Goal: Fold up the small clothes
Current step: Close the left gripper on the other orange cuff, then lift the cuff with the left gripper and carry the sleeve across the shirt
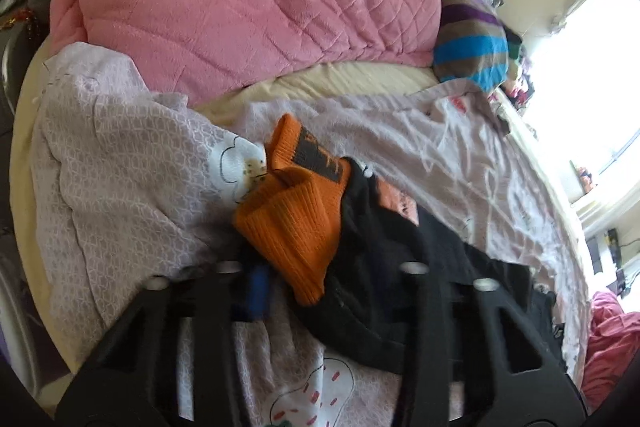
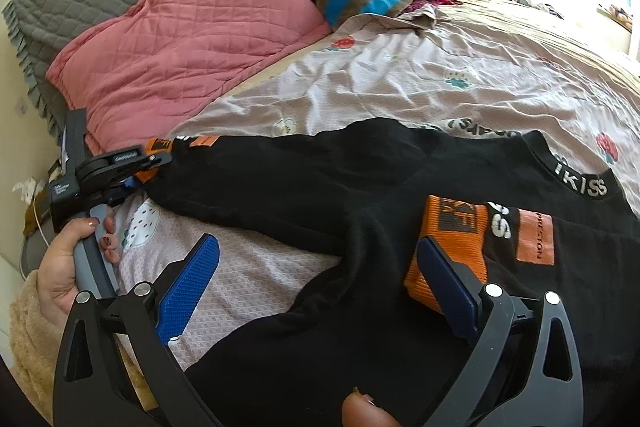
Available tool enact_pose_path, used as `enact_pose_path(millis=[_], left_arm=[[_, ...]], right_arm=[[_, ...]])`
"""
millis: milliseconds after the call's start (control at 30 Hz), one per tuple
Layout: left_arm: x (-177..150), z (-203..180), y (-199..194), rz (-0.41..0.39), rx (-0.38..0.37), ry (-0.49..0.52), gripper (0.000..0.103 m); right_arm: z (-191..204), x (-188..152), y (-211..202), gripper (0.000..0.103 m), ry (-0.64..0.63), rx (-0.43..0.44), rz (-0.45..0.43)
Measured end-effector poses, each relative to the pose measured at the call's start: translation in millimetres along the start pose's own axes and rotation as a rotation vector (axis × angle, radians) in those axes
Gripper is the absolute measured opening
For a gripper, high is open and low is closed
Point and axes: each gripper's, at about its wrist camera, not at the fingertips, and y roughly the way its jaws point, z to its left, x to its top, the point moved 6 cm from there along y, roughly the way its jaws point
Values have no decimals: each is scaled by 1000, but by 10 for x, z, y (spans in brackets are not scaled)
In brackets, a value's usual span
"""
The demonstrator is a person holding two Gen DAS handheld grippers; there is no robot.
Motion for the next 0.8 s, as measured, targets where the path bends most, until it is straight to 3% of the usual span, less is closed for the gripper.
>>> enact_pose_path(millis=[67,133,467,800], left_arm=[[22,-32,-85,-31,-21,10,8],[40,-74,-191,-63,-59,9,6],[75,-303,-600,-172,-91,57,4],[-22,-814,-870,-179,-195,149,3]], right_arm=[[-51,-4,-24,98,19,-5,-4],[-94,-6,-49,98,38,-8,-8],[-354,-71,-277,98,110,-33,-30],[-619,-134,-548,98,192,-35,-65]])
